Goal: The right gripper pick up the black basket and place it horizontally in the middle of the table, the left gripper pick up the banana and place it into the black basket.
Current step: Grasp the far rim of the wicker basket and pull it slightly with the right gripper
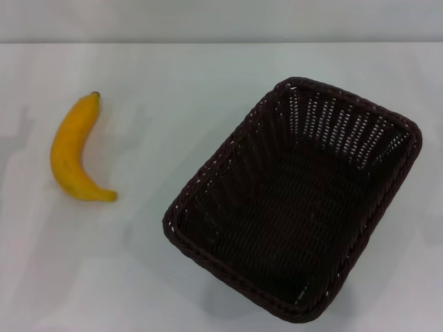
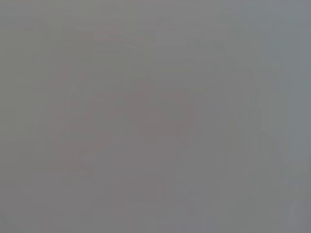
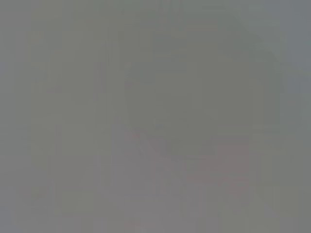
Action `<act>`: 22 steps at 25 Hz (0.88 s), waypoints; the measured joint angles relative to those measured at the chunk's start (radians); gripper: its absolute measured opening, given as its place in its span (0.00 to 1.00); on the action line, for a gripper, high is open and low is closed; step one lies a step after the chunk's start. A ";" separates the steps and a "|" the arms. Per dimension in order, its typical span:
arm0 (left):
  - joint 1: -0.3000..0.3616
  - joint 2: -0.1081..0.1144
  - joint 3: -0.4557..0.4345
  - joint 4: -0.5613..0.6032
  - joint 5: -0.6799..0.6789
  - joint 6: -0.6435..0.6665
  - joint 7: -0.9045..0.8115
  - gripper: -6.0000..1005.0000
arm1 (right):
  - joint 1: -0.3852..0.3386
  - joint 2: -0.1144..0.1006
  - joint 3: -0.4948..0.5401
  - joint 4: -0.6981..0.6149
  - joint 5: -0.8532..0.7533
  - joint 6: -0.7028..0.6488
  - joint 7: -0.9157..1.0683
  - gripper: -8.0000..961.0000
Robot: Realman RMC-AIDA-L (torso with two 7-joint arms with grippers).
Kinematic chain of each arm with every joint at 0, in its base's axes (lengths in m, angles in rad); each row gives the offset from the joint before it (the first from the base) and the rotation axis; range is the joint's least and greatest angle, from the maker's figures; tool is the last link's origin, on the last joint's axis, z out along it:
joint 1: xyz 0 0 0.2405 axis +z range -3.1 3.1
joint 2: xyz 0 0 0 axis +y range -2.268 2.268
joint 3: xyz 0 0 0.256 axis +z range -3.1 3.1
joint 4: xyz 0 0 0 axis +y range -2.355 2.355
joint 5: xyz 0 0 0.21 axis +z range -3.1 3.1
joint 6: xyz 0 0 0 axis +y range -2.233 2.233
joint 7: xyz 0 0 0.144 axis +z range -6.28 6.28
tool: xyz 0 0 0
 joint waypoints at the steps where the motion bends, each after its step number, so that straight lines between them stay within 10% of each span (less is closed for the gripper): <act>1: 0.000 0.000 0.000 0.002 0.000 0.000 0.000 0.88 | 0.000 0.000 0.000 0.000 0.000 0.000 0.000 0.71; 12: 0.000 0.002 0.000 0.003 -0.001 0.000 0.001 0.87 | -0.002 -0.002 -0.128 -0.067 -0.010 0.002 0.052 0.71; 22: 0.018 0.008 -0.001 0.035 -0.001 -0.007 0.000 0.87 | -0.049 -0.041 -0.460 -0.660 -0.268 -0.145 0.850 0.71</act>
